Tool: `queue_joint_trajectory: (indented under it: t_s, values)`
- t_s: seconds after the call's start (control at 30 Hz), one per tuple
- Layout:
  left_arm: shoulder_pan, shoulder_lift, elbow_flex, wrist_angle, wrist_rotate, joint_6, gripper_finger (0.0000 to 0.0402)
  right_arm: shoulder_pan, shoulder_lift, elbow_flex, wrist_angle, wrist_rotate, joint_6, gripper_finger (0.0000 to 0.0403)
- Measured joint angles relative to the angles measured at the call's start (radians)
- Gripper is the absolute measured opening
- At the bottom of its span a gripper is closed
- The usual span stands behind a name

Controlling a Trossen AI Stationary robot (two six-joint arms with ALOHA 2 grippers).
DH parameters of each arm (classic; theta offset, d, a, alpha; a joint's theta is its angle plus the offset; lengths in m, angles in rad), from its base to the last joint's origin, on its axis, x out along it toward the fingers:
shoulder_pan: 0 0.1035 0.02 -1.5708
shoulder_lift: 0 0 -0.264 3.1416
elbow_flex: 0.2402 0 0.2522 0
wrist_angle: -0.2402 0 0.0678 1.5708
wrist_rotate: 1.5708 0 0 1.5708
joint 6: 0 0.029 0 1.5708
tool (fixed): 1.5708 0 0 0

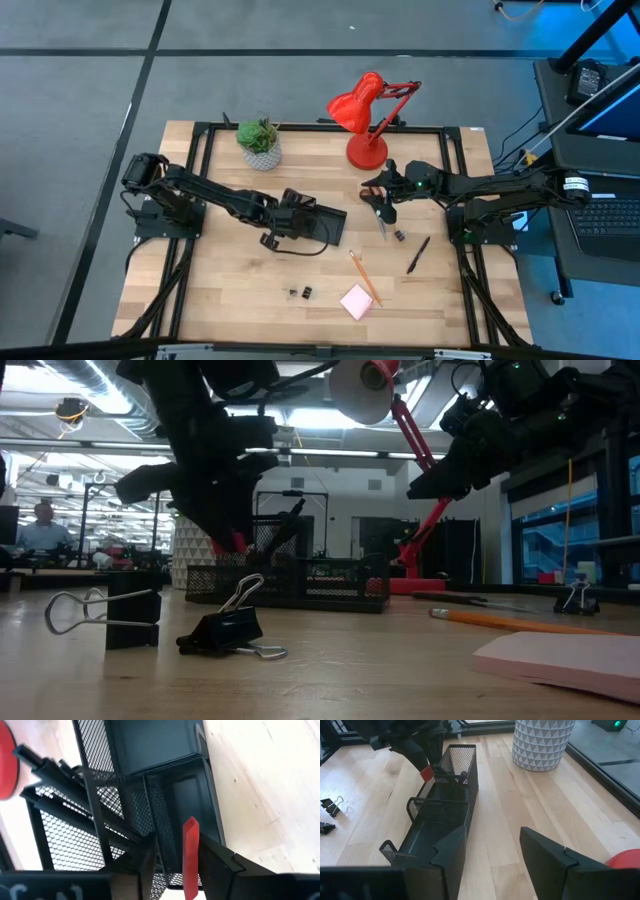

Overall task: Pick and place office supplies into organizer
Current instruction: Put the red eraser into the black desk organizer

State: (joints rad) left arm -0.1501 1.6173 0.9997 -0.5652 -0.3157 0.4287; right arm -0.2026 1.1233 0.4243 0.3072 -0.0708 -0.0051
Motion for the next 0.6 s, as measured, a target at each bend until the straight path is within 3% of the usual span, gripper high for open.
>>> queue_joint_trajectory:
  t_s: [0.43,0.6]
  values:
    - [0.0,0.0,0.0,0.0,0.001,0.177,0.0126,0.0,0.0,0.0,0.0,0.0,-0.003,0.0188]
    - [0.002,0.0,0.0,0.0,-0.002,0.116,0.0125,0.0,0.0,0.0,0.0,0.0,-0.003,0.0188]
